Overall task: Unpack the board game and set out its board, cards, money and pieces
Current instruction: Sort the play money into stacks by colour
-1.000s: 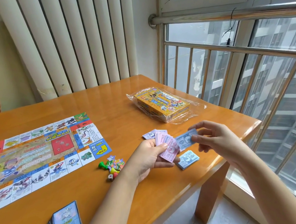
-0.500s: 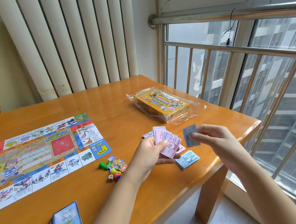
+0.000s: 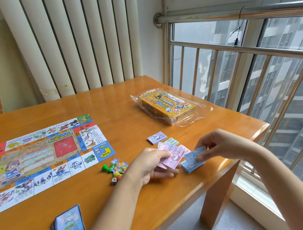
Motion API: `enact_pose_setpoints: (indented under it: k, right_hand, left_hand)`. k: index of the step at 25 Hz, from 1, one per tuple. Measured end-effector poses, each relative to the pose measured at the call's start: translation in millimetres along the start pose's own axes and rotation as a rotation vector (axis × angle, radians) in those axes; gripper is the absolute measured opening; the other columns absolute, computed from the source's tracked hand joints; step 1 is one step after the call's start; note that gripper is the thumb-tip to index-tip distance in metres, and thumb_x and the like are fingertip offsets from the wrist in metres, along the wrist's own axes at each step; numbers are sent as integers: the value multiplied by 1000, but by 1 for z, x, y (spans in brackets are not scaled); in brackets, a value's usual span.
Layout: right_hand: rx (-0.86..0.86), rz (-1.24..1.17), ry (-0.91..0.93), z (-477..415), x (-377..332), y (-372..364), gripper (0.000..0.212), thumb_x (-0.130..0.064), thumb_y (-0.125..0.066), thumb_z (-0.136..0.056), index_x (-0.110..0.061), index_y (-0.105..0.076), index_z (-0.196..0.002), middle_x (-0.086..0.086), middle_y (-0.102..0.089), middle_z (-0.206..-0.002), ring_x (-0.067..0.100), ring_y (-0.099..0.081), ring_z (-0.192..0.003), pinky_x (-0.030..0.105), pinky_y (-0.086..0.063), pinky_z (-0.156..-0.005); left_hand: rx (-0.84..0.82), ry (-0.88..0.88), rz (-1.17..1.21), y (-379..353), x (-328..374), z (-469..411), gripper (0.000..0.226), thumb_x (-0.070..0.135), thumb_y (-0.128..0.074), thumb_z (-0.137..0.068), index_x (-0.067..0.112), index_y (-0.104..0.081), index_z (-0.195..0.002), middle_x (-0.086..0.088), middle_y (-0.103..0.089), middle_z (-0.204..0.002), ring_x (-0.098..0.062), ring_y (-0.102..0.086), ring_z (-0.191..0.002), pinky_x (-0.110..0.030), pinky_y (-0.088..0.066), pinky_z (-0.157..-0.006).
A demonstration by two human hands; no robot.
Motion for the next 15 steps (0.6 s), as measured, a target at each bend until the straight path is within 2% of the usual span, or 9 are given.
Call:
enact_pose_setpoints:
  k: [3,6,10,12,15]
  right_hand:
    - [-42,50,22,-11,-4,-6,18,-35,-82,-70,-35,-68,-82,-13,-70,-77,-3,-54,-64,17,-41,-61]
    - [-44,168,11,-19,1,-10,25,-38,-82,-70,-38,-66,-90,-17,-63,-81,-4,-50,-65,12,-36,-58]
    - [2,217,2,-16,3,1,36,-37,-83,-68,-44,-60,-94,-20,-56,-99,1,-54,-87,22,-47,-73]
    - [-50,260,0,-13,3,-4,42,-35,-83,-68,-44,-59,-101,-20,-52,-103,3,-55,-95,26,-50,-81]
    - [-109,313,-1,-12,1,-13,48,-34,-83,-68,-44,-56,-107,-17,-49,-107,5,-56,-98,26,-50,-83]
  left_hand:
    - [-2,44,-11,-1,-5,-1,21,8,-48,-95,-5,-57,-109,-17,-71,-78,-22,-69,-58,-28,-57,-51]
    - [-8,49,-9,-1,-5,-2,21,8,-47,-96,-5,-57,-110,-18,-71,-81,-23,-70,-59,-28,-57,-52]
    - [-25,67,1,-1,-7,-3,19,8,-46,-97,-4,-58,-105,-19,-72,-83,-25,-70,-63,-29,-58,-55]
    - [-35,77,11,-3,-8,-2,19,8,-45,-97,-4,-57,-103,-19,-72,-81,-25,-70,-62,-30,-58,-55]
    - [-47,84,21,-6,-9,-1,22,9,-44,-97,-6,-56,-108,-19,-72,-82,-26,-71,-63,-30,-58,-54]
Point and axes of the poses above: each hand's wrist, its own z-axis away from the middle knuckle, its own y-axis out of the back of the hand, x = y × z, the point moved 10 cm from there along -z, towards the middle knuckle
